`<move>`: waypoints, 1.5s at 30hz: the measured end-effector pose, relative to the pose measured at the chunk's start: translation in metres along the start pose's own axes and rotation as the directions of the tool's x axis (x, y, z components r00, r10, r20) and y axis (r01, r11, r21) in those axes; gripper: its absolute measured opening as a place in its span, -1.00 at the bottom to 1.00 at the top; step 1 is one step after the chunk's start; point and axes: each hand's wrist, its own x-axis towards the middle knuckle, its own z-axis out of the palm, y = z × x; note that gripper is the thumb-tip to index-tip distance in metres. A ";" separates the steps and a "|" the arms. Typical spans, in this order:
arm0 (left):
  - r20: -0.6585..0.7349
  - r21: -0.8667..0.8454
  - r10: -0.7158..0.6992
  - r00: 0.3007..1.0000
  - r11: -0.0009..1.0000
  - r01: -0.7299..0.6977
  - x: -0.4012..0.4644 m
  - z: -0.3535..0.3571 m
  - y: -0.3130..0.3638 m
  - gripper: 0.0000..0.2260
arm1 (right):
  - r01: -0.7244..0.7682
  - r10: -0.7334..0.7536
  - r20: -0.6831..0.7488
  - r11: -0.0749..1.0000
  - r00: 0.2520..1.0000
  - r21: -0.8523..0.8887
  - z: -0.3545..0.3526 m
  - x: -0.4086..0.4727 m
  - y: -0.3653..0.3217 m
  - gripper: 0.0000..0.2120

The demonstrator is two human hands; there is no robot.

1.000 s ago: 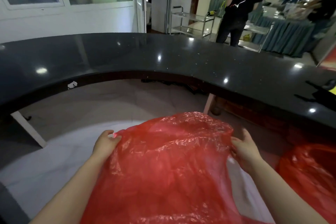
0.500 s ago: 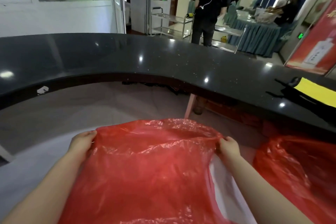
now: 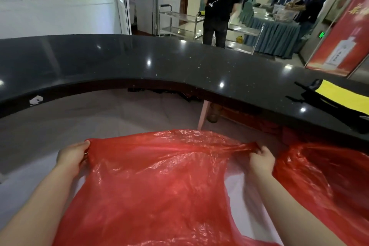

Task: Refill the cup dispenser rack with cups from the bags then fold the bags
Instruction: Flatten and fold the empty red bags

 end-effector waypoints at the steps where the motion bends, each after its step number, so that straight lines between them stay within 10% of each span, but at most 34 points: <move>1: 0.018 -0.002 0.007 1.000 1.000 -0.007 0.001 0.000 0.001 -0.85 | 0.065 -0.073 -0.048 0.987 0.996 -0.149 -0.003 -0.001 -0.003 -0.55; 9: -0.025 0.062 0.009 1.000 0.998 -0.007 0.012 -0.005 0.000 -0.82 | 0.226 -0.208 0.088 0.909 0.974 -0.350 -0.006 -0.011 -0.014 -0.85; 16: -0.173 0.213 0.142 0.975 0.971 -0.104 0.025 -0.019 0.015 -0.69 | 0.315 -0.246 0.201 0.815 0.948 -0.486 -0.008 -0.013 -0.015 -0.57; 22: -0.058 0.681 0.613 0.788 0.601 -0.418 0.005 -0.019 0.020 -0.77 | 0.215 -0.136 0.196 0.855 0.971 -0.472 -0.006 -0.023 -0.014 -0.87; 25: 0.011 0.656 0.677 0.736 0.551 -0.517 -0.007 -0.009 0.023 -0.81 | 0.309 -0.218 0.229 0.793 0.949 -0.525 -0.005 -0.030 -0.021 -0.52; 32: 0.034 0.533 0.730 0.683 0.565 -0.630 -0.021 0.005 0.026 -0.80 | 0.694 -0.687 0.177 0.616 0.705 -0.374 0.025 -0.077 -0.062 -0.22; 36: 0.056 0.419 0.739 0.672 0.593 -0.687 -0.029 0.005 0.030 -0.82 | 0.906 -0.869 0.280 0.346 0.408 -0.245 0.040 -0.087 -0.074 -0.63; 40: 0.084 0.276 0.765 0.639 0.598 -0.752 -0.043 0.015 0.038 -0.86 | 0.963 -0.812 0.518 0.237 0.270 -0.131 0.065 -0.094 -0.091 -0.80; 45: 0.126 0.216 0.771 0.625 0.593 -0.775 -0.054 0.025 0.052 -0.84 | 0.933 -0.371 0.876 0.298 0.308 -0.202 0.107 -0.106 -0.107 -0.61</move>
